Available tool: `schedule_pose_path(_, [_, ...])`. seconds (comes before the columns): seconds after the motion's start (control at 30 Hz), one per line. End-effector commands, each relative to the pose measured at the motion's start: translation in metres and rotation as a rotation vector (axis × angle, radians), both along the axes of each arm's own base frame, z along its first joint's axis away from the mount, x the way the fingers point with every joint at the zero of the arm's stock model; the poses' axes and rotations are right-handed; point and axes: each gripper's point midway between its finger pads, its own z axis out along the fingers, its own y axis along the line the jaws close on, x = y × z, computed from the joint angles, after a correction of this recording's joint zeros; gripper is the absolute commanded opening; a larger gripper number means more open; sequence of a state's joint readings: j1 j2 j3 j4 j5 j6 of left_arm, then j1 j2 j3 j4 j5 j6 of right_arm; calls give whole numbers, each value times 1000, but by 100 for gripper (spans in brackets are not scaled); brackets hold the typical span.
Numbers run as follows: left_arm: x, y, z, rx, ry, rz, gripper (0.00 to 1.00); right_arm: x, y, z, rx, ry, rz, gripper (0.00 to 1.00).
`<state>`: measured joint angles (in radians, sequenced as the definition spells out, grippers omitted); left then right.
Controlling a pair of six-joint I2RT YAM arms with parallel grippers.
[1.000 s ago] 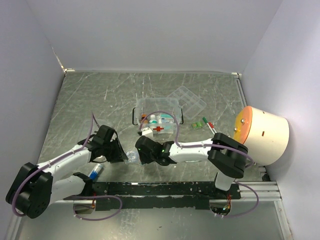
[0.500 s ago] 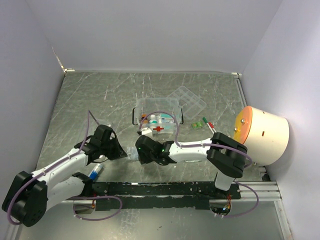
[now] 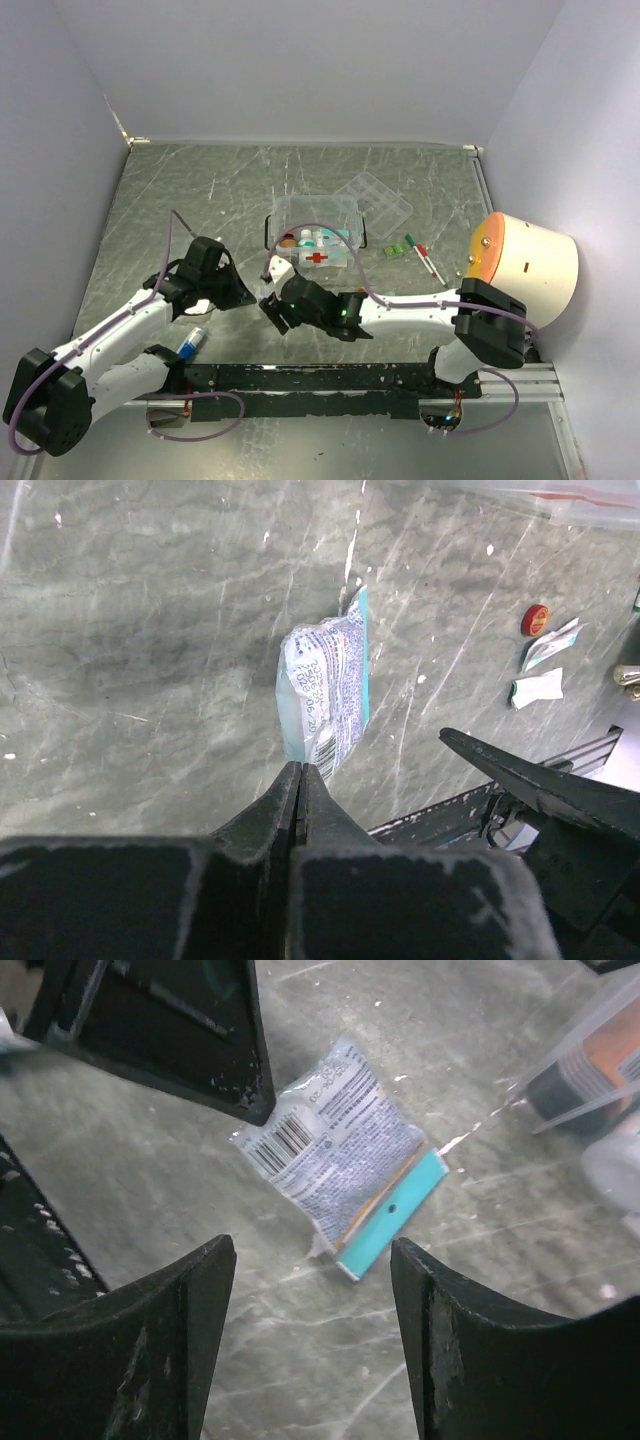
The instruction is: Organize the medicine kit
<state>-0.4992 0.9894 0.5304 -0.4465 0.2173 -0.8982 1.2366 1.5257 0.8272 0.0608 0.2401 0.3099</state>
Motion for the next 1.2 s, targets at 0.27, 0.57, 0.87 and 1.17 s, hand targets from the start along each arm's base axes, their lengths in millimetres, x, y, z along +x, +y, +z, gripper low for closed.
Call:
schedule_pose_path(0.27, [-16, -23, 12, -143, 118, -22, 7, 7, 2, 19, -45, -578, 222, 60])
schedule_pose_path(0.57, [-18, -39, 23, -242, 151, -42, 7, -9, 10, 10, -74, -699, 363, 59])
schedule_pose_path(0.87, [-21, -39, 28, -251, 161, -42, 7, 3, 7, -1, -138, -767, 298, 42])
schedule_pose_path(1.17, [-11, -35, 35, -228, 109, -25, 21, 6, -1, 1, -143, -726, 244, 0])
